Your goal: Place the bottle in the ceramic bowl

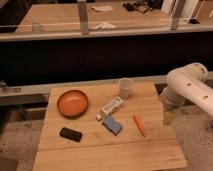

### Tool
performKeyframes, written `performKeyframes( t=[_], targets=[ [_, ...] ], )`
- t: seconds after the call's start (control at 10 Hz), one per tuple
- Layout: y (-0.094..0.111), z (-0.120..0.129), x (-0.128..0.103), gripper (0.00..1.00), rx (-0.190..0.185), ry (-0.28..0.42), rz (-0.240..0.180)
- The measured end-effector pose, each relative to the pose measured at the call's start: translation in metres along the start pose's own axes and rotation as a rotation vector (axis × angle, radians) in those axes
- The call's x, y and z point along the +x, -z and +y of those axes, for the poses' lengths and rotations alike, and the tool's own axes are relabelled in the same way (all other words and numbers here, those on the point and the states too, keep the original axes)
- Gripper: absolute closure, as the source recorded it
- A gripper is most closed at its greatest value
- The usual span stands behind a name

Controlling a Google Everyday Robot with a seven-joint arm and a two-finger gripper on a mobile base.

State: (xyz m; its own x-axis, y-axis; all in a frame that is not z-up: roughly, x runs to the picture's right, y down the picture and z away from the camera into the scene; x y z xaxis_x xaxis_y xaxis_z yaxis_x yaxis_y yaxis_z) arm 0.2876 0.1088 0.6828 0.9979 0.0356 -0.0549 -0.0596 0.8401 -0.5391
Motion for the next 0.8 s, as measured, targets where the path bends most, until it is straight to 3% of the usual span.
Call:
performKeyframes(
  t=[0.2, 0.6, 0.8],
  targets=[
    [-0.002, -0.004, -0.007, 0.20, 0.004, 0.023, 0.012],
    [-0.009, -0.022, -0.052, 0.20, 0.017, 0.111, 0.042],
    [-0.009, -0.022, -0.051, 0.20, 0.017, 0.125, 0.050]
  ],
)
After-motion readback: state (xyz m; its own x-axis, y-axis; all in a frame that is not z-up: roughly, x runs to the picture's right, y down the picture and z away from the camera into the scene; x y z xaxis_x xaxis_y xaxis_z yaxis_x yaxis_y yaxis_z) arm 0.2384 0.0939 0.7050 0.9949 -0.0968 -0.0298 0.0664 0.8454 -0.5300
